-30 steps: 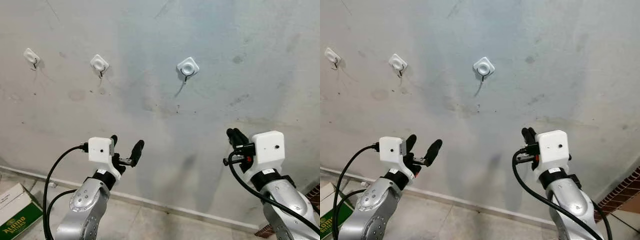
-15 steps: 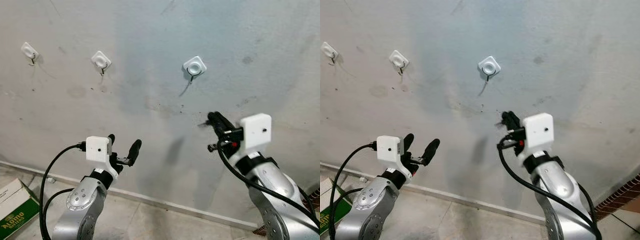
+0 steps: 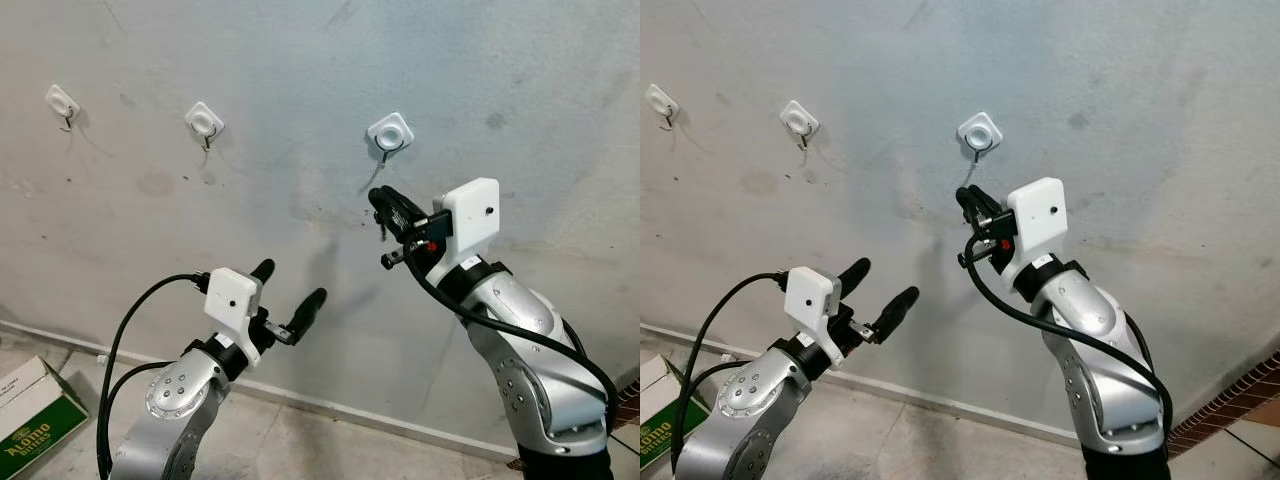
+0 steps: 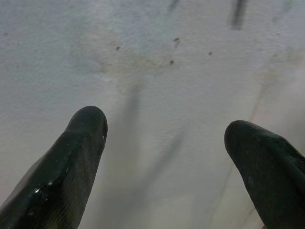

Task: Hang keys on a hook

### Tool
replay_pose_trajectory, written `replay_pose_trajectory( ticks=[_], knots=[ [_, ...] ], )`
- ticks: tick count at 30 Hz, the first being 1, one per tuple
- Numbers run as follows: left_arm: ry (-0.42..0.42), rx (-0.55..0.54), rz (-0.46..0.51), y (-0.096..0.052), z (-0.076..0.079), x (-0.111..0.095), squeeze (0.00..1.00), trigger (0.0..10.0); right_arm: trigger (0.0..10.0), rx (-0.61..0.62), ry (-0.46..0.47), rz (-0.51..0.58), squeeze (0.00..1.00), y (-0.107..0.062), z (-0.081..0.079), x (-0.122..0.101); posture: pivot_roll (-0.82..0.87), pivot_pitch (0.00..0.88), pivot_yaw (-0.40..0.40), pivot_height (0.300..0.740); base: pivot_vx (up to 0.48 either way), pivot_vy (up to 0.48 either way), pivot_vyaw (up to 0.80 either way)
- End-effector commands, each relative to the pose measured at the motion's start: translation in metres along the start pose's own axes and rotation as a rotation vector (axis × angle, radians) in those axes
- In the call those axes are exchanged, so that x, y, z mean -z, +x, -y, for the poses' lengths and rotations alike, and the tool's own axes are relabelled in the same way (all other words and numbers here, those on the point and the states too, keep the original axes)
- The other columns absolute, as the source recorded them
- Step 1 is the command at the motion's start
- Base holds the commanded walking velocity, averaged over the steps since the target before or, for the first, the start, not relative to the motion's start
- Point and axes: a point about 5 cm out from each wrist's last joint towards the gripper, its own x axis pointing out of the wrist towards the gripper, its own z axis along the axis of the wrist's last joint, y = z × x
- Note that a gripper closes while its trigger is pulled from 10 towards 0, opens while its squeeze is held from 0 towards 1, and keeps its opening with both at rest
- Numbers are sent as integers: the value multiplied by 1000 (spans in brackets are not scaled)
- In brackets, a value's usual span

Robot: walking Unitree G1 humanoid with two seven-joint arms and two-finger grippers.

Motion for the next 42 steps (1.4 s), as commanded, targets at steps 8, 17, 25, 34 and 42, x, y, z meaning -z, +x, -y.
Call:
replay_pose_trajectory(
  ticks=[8, 17, 25, 34, 42],
  knots=[
    [24, 22, 19, 1, 2, -5, 0, 10000, 10000, -23, -32, 73, 0, 19, 5, -13, -24, 50, 69, 740, 0, 0, 0],
    [22, 17, 17, -1, 2, -5, 0, 10000, 10000, 40, -51, 101, 0, 26, 19, -15, -15, 51, 67, 740, 0, 0, 0],
    [16, 33, 34, 1, 3, -8, 0, 10000, 10000, 93, -18, 84, 0, 21, 26, -7, -14, 49, 69, 740, 0, 0, 0],
    [16, 31, 35, 1, 3, -8, 0, 10000, 10000, 113, 28, 70, 0, 20, 29, 0, -14, 46, 70, 740, 0, 0, 0],
    [10, 25, 30, 0, 4, -6, 0, 10000, 10000, 124, 33, 73, 0, 19, 35, -1, -14, 50, 67, 740, 0, 0, 0]
  ],
)
